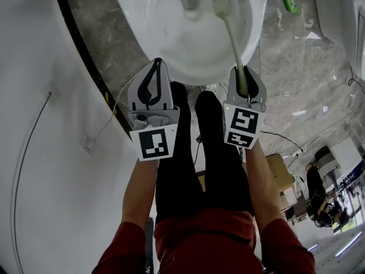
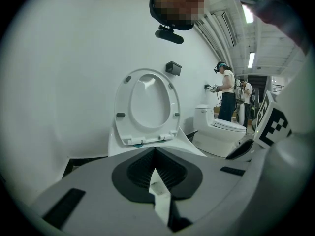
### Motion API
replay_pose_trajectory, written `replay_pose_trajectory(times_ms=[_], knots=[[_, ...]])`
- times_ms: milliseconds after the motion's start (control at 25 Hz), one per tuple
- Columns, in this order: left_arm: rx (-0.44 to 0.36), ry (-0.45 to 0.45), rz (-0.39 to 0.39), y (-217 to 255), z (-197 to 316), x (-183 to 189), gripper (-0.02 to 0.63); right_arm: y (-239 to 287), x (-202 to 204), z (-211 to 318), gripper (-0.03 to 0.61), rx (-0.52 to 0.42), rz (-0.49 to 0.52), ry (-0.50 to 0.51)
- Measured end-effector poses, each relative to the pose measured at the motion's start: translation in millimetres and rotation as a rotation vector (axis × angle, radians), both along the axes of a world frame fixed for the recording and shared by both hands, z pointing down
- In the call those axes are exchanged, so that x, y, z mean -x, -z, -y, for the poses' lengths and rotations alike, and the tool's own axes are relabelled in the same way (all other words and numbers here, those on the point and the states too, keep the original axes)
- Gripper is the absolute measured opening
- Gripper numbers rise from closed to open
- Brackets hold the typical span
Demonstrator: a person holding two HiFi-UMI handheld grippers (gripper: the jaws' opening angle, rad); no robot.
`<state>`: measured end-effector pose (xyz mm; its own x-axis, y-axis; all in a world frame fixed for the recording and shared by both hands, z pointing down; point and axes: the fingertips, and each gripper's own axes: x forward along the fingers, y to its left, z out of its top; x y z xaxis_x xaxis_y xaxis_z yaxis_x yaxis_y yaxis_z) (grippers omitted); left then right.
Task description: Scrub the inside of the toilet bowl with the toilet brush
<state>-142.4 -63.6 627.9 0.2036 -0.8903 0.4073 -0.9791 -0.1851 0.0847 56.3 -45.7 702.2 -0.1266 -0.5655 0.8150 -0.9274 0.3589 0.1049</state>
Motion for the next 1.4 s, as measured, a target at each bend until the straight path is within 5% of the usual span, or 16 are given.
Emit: replay_pose_trajectory(times_ms=[280,560,880,1160,1280,1400], knots=[[0.008,-0.004,0.014,-3.8,0.1,9.2,0.005,-47.8,57.7,-26.3,0.104,0.205,0.157,0.020],[0.017,0.027,0.040,-2.5,-1.6,22.3,0.005,9.5,110.6,-18.0,0.104,0.113,0.376,0.083],[0.005,0.011,0.033,-2.0,1.8,18.3,0.006,-58.7,54.3,0.7,0.104,0.165,0.116,0.037],[0.002,-0.002,0.027,-2.0,3.6,11.9,0.005,-15.2,14.7,20.4,0.104,-0.070,-0.211,0.282],[0.000,0.003,0.023,-0.6,4.9,10.0,0.006,-45.5,12.9,9.4,0.104,0.015,-0.185,0.265],[0.000,-0.002,0.030,0.1,3.8,12.1,0.005,-73.9,25.5,5.9,0.104,0.143,-0.005,0.122]])
